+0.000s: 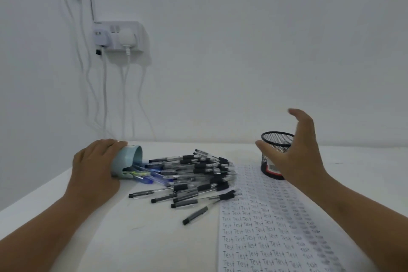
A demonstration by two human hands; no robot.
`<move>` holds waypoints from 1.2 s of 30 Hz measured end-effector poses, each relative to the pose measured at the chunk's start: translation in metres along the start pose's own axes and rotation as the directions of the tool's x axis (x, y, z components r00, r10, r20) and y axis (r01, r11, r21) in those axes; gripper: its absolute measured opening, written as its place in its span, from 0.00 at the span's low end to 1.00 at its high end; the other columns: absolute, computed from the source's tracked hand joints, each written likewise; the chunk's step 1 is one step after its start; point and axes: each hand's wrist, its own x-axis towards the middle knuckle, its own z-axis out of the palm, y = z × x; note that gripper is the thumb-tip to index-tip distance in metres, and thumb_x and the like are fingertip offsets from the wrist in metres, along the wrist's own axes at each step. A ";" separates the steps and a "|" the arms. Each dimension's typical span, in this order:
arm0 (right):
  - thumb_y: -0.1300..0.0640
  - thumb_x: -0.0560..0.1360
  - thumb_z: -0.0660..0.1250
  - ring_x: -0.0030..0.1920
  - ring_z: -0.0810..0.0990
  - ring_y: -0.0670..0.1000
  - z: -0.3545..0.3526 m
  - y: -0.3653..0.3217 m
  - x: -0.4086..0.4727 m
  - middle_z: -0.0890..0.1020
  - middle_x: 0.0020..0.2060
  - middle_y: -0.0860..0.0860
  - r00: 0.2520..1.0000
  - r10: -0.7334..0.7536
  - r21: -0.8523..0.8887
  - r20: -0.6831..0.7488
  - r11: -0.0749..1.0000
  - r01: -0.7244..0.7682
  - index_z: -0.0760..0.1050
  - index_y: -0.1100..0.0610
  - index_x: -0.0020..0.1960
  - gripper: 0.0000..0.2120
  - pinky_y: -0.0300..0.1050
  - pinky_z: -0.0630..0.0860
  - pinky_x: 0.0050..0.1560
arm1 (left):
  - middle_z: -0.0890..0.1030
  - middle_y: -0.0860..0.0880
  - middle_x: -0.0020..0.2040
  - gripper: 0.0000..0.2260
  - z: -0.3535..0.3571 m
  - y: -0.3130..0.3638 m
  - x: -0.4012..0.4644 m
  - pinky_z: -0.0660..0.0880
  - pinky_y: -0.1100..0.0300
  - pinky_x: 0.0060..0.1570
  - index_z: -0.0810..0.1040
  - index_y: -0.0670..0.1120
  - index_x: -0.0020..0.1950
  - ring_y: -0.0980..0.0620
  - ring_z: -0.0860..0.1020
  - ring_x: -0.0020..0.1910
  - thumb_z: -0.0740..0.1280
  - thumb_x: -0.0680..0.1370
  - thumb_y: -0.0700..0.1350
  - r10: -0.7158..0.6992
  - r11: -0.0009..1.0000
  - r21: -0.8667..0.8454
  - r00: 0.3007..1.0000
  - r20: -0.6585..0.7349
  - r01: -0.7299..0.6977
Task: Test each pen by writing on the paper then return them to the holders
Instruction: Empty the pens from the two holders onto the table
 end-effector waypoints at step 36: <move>0.41 0.76 0.63 0.59 0.72 0.57 0.196 -0.169 -0.028 0.75 0.59 0.52 0.411 -0.067 -0.109 0.909 0.914 0.390 0.61 0.53 0.70 0.28 0.51 0.69 0.53 | 0.75 0.59 0.63 0.34 -0.068 -0.024 -0.025 0.57 0.57 0.58 0.74 0.59 0.67 0.51 0.70 0.66 0.65 0.60 0.47 -0.192 0.979 -0.029 0.962 0.194 0.201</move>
